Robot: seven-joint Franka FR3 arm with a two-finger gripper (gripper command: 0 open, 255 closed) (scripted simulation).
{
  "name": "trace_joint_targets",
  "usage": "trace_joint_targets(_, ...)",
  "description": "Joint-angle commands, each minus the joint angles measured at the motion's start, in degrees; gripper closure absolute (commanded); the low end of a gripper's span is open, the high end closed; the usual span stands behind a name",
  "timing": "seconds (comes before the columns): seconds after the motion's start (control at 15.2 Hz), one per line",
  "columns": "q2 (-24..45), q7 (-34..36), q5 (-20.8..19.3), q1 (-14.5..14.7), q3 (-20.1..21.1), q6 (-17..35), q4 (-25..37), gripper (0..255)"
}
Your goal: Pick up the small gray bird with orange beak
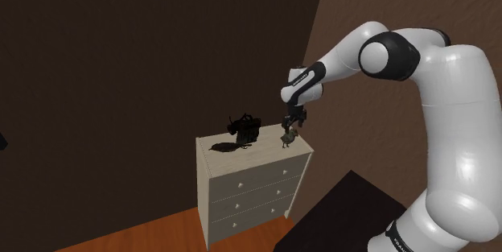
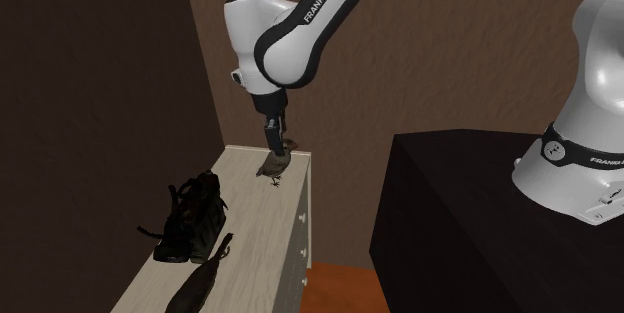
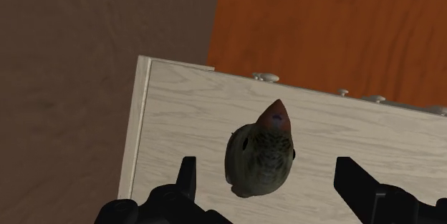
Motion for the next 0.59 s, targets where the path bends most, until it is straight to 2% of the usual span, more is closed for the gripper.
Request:
trace_joint_targets(0.0, 1.32, 0.02, 0.22, -0.15, 0.20, 1.09, 0.23, 0)
trace_joint_targets(0.2, 2.30, 0.01, 0.36, -0.28, 0.34, 1.87, 0.43, 0)
trace_joint_targets(0.26, 2.29, 0.00, 0.36, -0.29, 0.34, 1.93, 0.36, 255)
trace_joint_targets(0.53, 2.29, -0.02, 0.36, -0.30, 0.33, 1.83, 0.47, 255)
